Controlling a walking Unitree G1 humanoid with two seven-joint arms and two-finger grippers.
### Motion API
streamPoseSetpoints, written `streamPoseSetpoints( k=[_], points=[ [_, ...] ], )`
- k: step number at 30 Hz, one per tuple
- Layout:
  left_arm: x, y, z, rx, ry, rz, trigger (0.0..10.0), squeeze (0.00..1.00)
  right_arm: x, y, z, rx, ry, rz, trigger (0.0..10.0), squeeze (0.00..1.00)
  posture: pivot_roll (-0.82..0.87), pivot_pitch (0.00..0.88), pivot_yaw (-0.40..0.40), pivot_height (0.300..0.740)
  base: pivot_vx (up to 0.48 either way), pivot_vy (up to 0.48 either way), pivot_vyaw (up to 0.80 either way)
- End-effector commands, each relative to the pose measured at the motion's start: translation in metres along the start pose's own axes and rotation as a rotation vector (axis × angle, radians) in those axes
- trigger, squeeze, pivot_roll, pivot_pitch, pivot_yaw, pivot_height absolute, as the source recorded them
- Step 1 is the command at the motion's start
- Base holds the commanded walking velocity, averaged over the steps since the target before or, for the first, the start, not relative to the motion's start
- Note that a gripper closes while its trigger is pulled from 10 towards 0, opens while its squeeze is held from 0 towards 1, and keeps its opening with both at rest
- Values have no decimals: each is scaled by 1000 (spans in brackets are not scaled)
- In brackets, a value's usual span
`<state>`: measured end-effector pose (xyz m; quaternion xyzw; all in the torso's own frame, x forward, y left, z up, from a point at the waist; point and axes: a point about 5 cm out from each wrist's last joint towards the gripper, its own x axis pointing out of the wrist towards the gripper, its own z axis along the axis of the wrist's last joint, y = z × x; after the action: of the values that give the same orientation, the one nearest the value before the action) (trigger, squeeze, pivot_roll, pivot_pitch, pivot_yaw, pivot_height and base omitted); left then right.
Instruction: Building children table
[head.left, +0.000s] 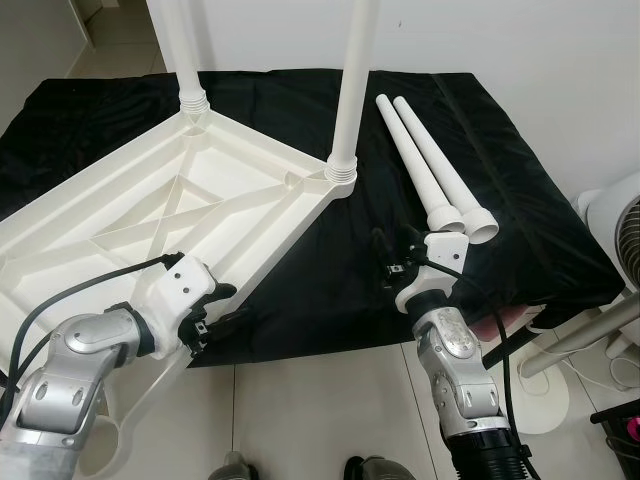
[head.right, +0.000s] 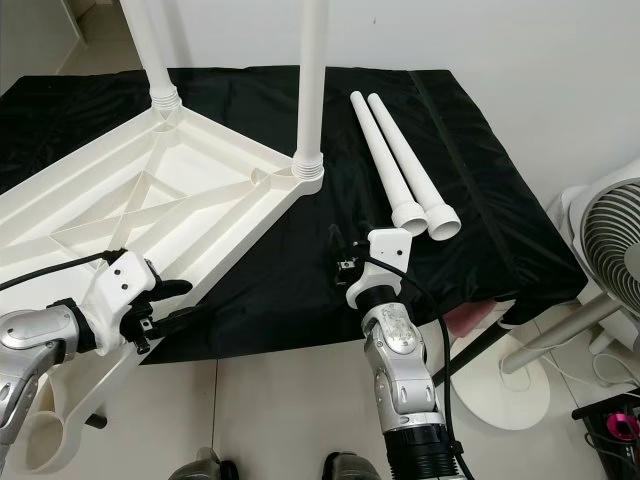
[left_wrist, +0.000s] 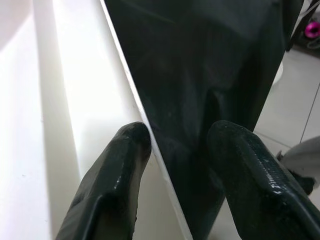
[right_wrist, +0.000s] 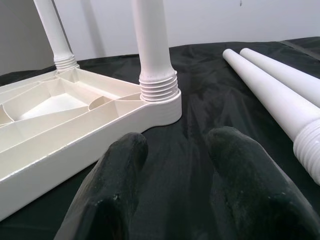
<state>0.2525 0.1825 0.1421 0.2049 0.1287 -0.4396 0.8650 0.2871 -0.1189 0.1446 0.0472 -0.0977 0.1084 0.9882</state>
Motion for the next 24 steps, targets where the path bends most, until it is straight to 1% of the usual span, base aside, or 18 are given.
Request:
streamPoseSetpoints(
  k=[1,5,6,7,8,9,10,11,12,13,16,18,19,20,21,22,23,24],
  points=[
    [5,4,-10,-25,53,92,10000,0,0,0,-2,-5,7,4,10000,0,-13,72,0,740,0,0,0],
    [6,6,-11,-18,65,116,10000,0,0,0,-2,-5,8,3,10000,0,-14,71,3,740,0,0,0],
    [7,12,-12,-11,86,169,9020,0,0,0,-2,-5,8,2,10000,0,-15,71,4,740,0,0,0],
    [7,12,-12,-11,86,169,9020,0,0,0,-2,-5,8,2,10000,0,-15,71,4,740,0,0,0],
    [8,20,-14,-18,104,227,8706,0,-1,0,-3,-5,9,2,10000,0,-15,72,5,740,0,0,0],
    [8,20,-14,-18,104,227,8706,0,-1,0,-3,-5,9,2,10000,0,-15,72,5,740,0,0,0],
    [10,27,-13,-37,111,288,4941,0,-1,0,-3,-5,9,0,10000,0,-15,74,6,740,0,0,0],
    [10,27,-13,-37,111,288,4941,0,-1,0,-3,-5,9,0,10000,0,-15,74,6,740,0,0,0],
    [11,34,-12,-57,112,338,314,0,-1,0,-3,-3,10,-2,10000,0,-15,76,8,740,0,0,0],
    [12,39,-9,-65,99,381,0,0,-1,0,-3,-3,11,-3,10000,0,-15,78,8,740,0,0,0],
    [13,42,-6,-72,90,406,0,0,-2,0,-4,-2,11,-4,10000,0,-14,79,7,740,0,0,0],
    [19,48,1,-75,70,453,0,0,-2,1,-4,0,12,-4,10000,0,-14,81,8,740,0,0,0],
    [19,48,1,-75,70,453,0,0,-2,1,-4,0,12,-4,10000,0,-14,81,8,740,0,0,0],
    [23,51,5,-74,64,482,0,0,-1,1,-4,2,12,-4,10000,0,-14,83,8,740,0,0,0],
    [27,54,8,-77,61,509,941,0,-1,2,-4,2,12,-5,10000,0,-14,83,8,740,0,0,0],
    [27,54,8,-77,61,509,941,0,-1,2,-4,2,12,-5,10000,0,-14,83,8,740,0,0,0],
    [31,58,13,-73,50,552,1804,0,-1,2,-4,3,11,-6,10000,0,-15,84,10,740,0,0,0],
    [31,58,13,-73,50,552,1804,0,-1,2,-4,3,11,-6,10000,0,-15,84,10,740,0,0,0]
  ],
)
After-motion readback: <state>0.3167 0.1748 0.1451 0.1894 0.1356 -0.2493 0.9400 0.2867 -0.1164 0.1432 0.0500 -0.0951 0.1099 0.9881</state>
